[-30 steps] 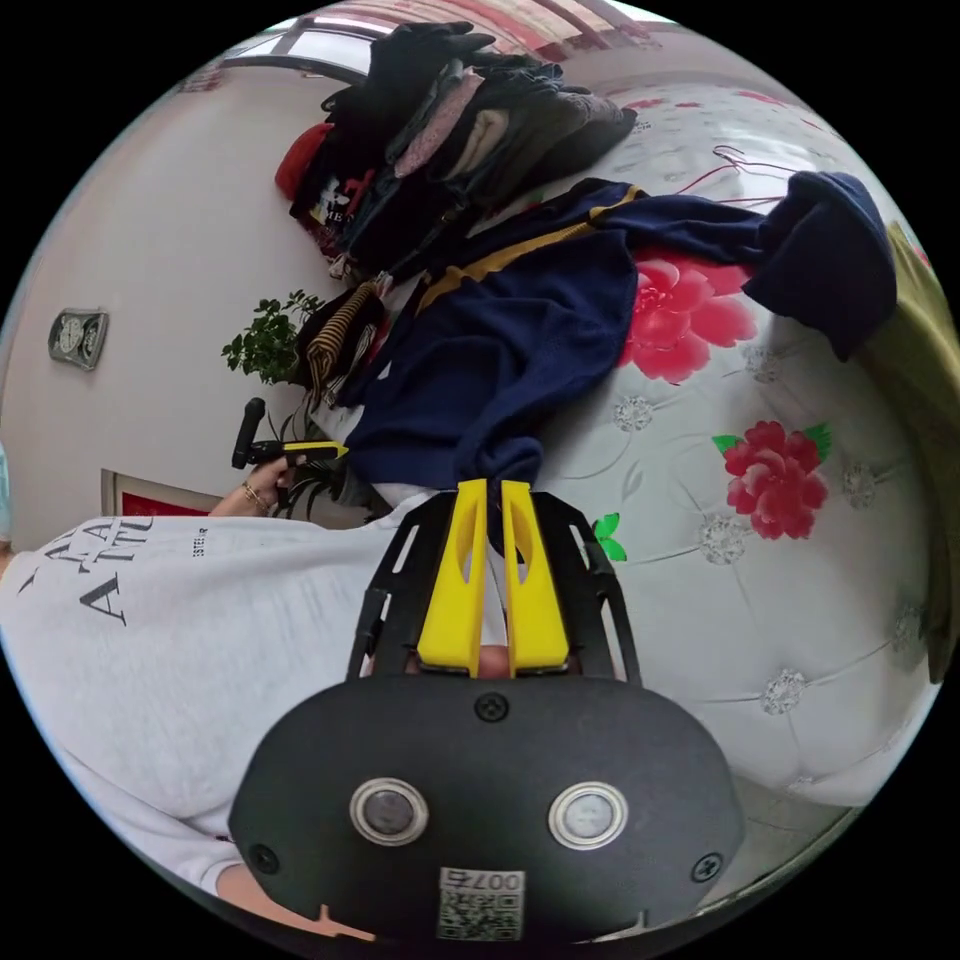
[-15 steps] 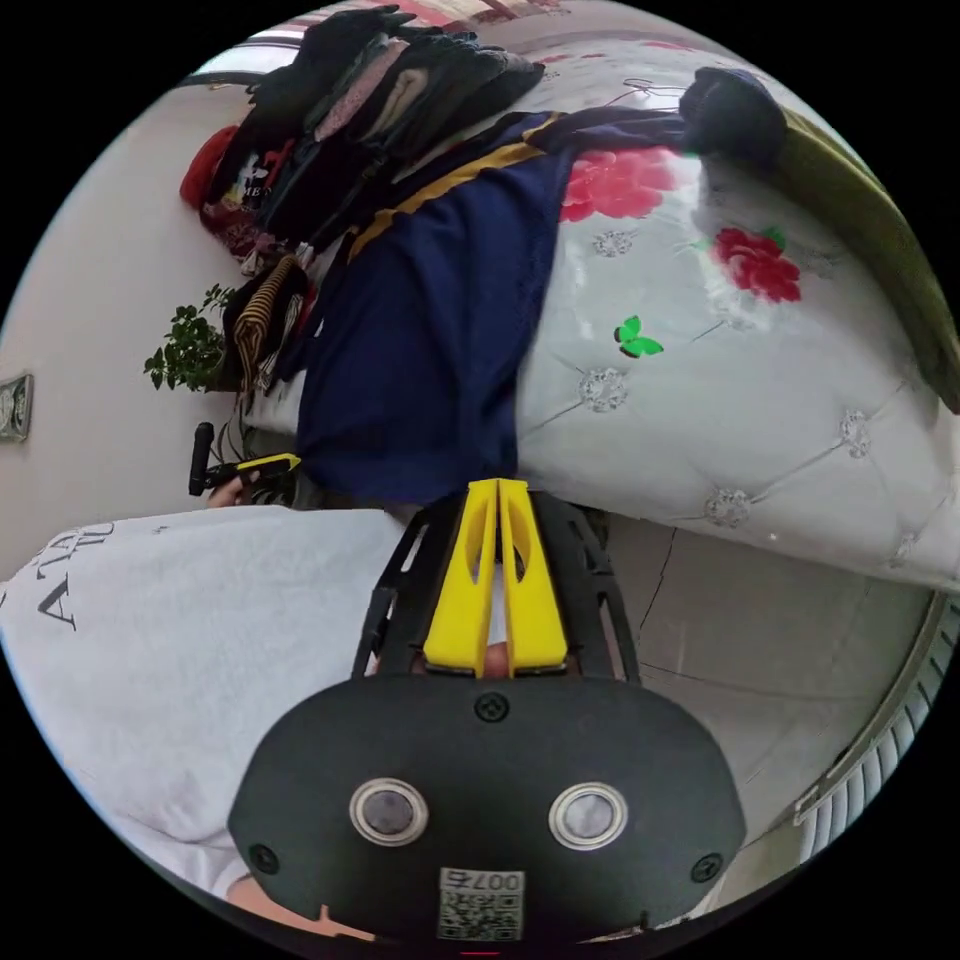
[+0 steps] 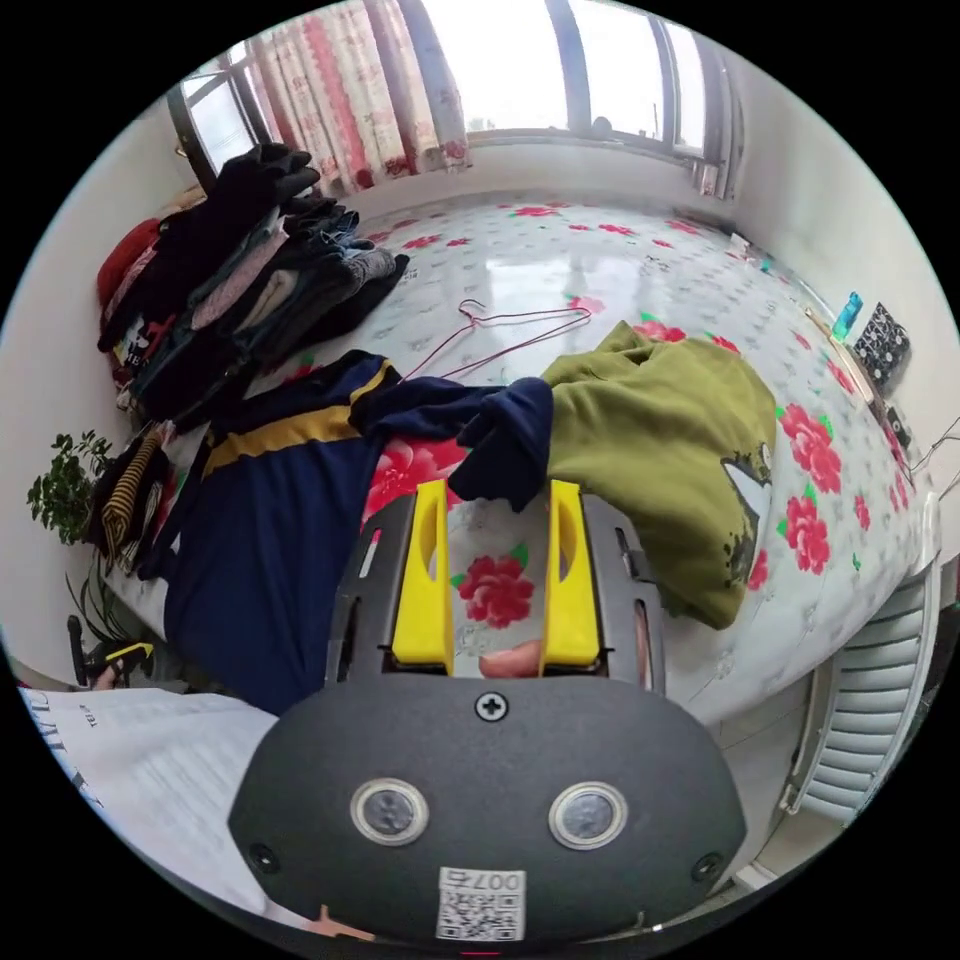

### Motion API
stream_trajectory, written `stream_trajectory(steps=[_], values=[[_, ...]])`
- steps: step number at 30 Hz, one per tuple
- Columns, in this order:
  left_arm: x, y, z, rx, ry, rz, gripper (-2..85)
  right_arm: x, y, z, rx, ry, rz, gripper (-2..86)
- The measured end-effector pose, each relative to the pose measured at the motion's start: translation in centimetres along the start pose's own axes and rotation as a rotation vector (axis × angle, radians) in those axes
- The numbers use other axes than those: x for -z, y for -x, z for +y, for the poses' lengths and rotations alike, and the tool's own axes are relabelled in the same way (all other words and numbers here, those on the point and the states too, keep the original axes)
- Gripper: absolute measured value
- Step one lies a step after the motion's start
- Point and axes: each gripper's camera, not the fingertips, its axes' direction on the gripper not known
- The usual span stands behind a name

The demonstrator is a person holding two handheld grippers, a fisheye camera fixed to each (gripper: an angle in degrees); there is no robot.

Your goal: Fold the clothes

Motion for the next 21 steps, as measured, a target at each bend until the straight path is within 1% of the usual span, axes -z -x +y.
stream_trajectory(steps=[2,5,8,10,11,14,15,17,18,19,20,21], values=[[0.6,-0.7,-0.9,0.024,-0.020,0.006,-0.9,-2.6,-0.4,-3.3,0.031,0.095,0.039,7.8],[1.3,-2.2,-2.5,0.034,-0.031,0.011,-0.9,-4.2,-0.5,-5.8,0.098,0.198,-0.015,4.9],[1.9,-3.4,-4.2,0.031,-0.027,-0.002,-0.9,-2.2,-1.0,-7.3,0.188,0.161,0.012,2.7],[2.3,-3.8,-5.2,0.022,-0.025,-0.013,-0.9,0.2,-2.7,-8.2,0.187,0.100,0.059,2.1],[2.5,-3.9,-6.1,0.013,-0.018,-0.018,-0.9,1.7,-4.4,-8.8,0.155,0.061,0.111,1.8],[2.9,-4.0,-8.6,-0.025,-0.014,-0.024,-0.9,3.3,-9.1,-9.6,0.037,0.035,0.228,2.1],[3.0,-4.0,-9.9,-0.047,-0.013,-0.029,-0.9,3.2,-10.1,-9.6,0.000,0.046,0.244,2.2],[3.1,-4.1,-12.1,-0.084,-0.012,-0.024,-0.9,1.9,-13.5,-9.8,-0.161,0.158,0.257,3.6],[3.2,-4.2,-13.8,-0.105,-0.016,-0.021,-0.8,1.8,-13.9,-9.8,-0.186,0.164,0.255,3.9],[3.3,-4.2,-14.6,-0.115,-0.021,-0.022,-0.8,2.7,-13.4,-9.6,-0.198,0.101,0.241,4.4],[3.6,-4.2,-16.3,-0.133,-0.037,-0.024,-0.6,3.9,-11.7,-9.5,-0.178,-0.012,0.235,4.6],[3.8,-4.2,-18.1,-0.149,-0.053,-0.026,-0.3,4.4,-10.5,-9.5,-0.156,-0.068,0.228,4.7]])
